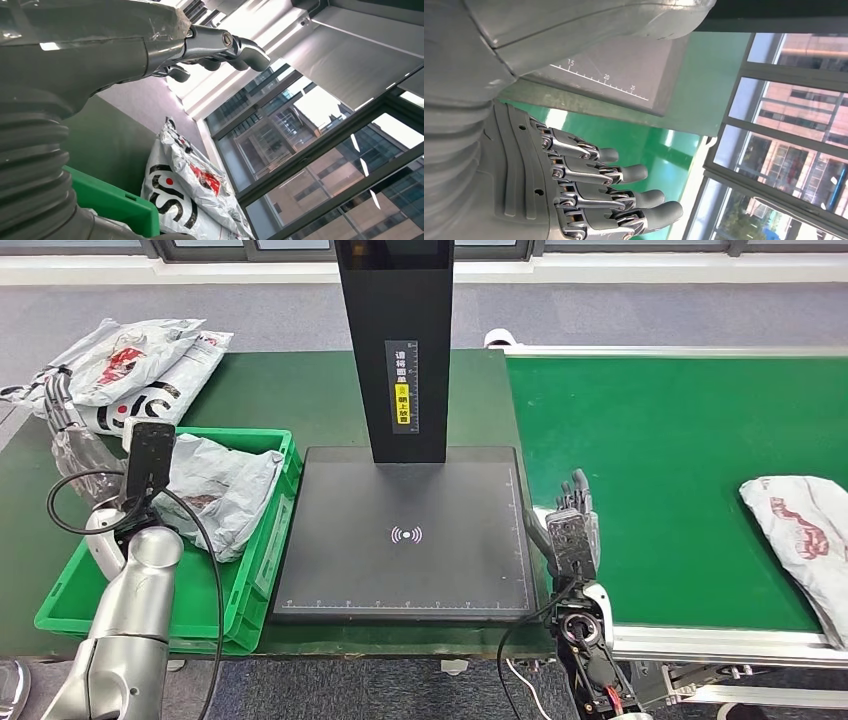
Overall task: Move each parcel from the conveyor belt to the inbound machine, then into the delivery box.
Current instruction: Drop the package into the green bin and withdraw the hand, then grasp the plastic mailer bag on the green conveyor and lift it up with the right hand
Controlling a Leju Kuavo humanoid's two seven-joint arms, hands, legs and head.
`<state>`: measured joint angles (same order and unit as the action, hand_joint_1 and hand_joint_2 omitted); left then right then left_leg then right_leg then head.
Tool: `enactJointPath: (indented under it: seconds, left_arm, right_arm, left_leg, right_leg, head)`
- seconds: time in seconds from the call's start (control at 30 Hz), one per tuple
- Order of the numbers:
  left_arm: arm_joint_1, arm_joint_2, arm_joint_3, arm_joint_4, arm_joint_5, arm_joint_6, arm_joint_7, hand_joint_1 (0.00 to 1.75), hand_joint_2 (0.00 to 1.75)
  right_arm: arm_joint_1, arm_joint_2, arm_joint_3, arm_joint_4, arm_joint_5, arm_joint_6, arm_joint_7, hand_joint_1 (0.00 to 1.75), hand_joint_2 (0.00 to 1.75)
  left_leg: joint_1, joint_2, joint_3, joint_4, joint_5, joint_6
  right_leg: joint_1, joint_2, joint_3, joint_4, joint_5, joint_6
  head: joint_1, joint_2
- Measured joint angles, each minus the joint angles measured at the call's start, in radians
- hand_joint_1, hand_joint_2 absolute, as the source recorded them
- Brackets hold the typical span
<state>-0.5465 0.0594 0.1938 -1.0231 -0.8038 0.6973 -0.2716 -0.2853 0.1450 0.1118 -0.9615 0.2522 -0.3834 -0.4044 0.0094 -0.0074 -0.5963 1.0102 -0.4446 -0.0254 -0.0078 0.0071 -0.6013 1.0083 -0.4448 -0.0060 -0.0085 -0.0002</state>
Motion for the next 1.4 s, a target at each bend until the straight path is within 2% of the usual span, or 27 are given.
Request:
enactJointPath:
  seconds: [0.4, 0.5, 0.57, 0.63, 0.73, 0.83, 0.97, 1.07, 1.13, 1.27, 1.4]
  left_arm:
    - [0.000, -0.001, 0.000, -0.004, 0.004, 0.000, -0.001, 0.00, 1.75]
    - [-0.008, -0.003, 0.000, 0.001, 0.068, -0.030, -0.011, 0.00, 1.75]
    - [-0.017, -0.010, -0.006, 0.007, 0.154, -0.102, -0.032, 0.00, 1.75]
    - [-0.021, -0.022, -0.025, 0.013, 0.263, -0.220, -0.069, 0.00, 1.75]
    - [-0.008, -0.052, -0.075, 0.020, 0.437, -0.379, -0.157, 0.00, 1.75]
    - [0.032, -0.097, -0.141, 0.025, 0.587, -0.465, -0.258, 0.00, 1.75]
    - [0.077, -0.159, -0.241, 0.040, 0.659, -0.543, -0.318, 0.00, 1.75]
    - [0.085, -0.197, -0.311, 0.079, 0.655, -0.580, -0.325, 0.00, 1.75]
    - [0.075, -0.225, -0.350, 0.135, 0.651, -0.587, -0.341, 0.00, 1.75]
    - [0.054, -0.261, -0.399, 0.227, 0.648, -0.580, -0.364, 0.00, 1.75]
    - [0.041, -0.270, -0.414, 0.278, 0.640, -0.580, -0.370, 0.00, 1.75]
  right_arm:
    - [-0.001, 0.000, 0.000, 0.004, 0.000, -0.001, 0.000, 0.00, 1.75]
    - [-0.003, 0.000, 0.000, 0.007, 0.000, -0.016, 0.000, 0.00, 1.75]
    - [-0.007, 0.000, 0.000, 0.007, 0.004, -0.034, 0.006, 0.00, 1.75]
    - [-0.014, -0.004, 0.000, 0.007, 0.018, -0.051, 0.021, 0.00, 1.75]
    - [-0.034, -0.014, 0.000, 0.014, 0.060, -0.078, 0.040, 0.00, 1.75]
    - [-0.076, -0.023, 0.000, 0.052, 0.106, -0.099, 0.048, 0.00, 1.75]
    - [-0.140, -0.032, 0.000, 0.141, 0.187, -0.168, 0.058, 0.00, 1.75]
    - [-0.177, -0.045, -0.008, 0.203, 0.339, -0.255, 0.109, 0.00, 1.75]
    - [-0.197, -0.060, -0.035, 0.249, 0.435, -0.299, 0.111, 0.00, 1.75]
    - [-0.219, -0.084, -0.112, 0.321, 0.521, -0.316, 0.100, 0.00, 1.75]
    - [-0.216, -0.100, -0.193, 0.342, 0.684, -0.318, 0.171, 0.00, 1.75]
  left_leg:
    - [0.000, 0.000, 0.000, 0.000, 0.000, 0.000]
    - [0.000, 0.000, 0.000, 0.000, 0.000, 0.000]
    - [0.000, 0.000, 0.000, 0.000, 0.000, 0.000]
    - [0.000, 0.000, 0.000, 0.000, 0.000, 0.000]
    - [0.000, -0.001, 0.000, 0.000, 0.000, 0.000]
    - [-0.001, 0.001, 0.000, 0.000, 0.000, 0.001]
    - [-0.003, 0.001, 0.000, 0.001, 0.000, 0.001]
    - [-0.003, 0.000, 0.000, 0.001, 0.000, 0.001]
    - [-0.003, -0.001, -0.001, 0.001, 0.000, 0.001]
    - [-0.003, -0.001, -0.001, 0.001, 0.000, 0.001]
    - [-0.003, 0.001, -0.001, 0.001, 0.000, 0.001]
  right_leg:
    - [0.000, 0.000, 0.000, 0.000, 0.000, 0.000]
    - [0.000, 0.000, -0.001, 0.000, 0.000, 0.000]
    - [0.000, 0.000, -0.001, 0.000, 0.000, 0.000]
    - [0.000, 0.000, -0.001, 0.000, 0.000, 0.000]
    - [-0.001, 0.000, 0.000, 0.000, 0.000, 0.000]
    - [-0.002, 0.001, -0.001, 0.000, 0.001, 0.001]
    - [-0.003, 0.001, -0.001, 0.000, 0.001, 0.001]
    - [-0.003, 0.000, -0.001, -0.001, 0.001, 0.001]
    - [-0.003, 0.000, -0.001, -0.001, 0.001, 0.002]
    - [-0.003, 0.000, -0.001, -0.001, 0.001, 0.002]
    - [-0.003, 0.001, -0.002, -0.001, 0.001, 0.002]
  head:
    - [0.000, 0.000]
    - [0.000, 0.000]
    - [0.000, 0.000]
    - [0.000, 0.000]
    - [0.000, 0.000]
    - [0.000, 0.000]
    - [0.000, 0.000]
    - [0.000, 0.000]
    - [0.000, 0.000]
    - [0.000, 0.000]
    - [0.000, 0.000]
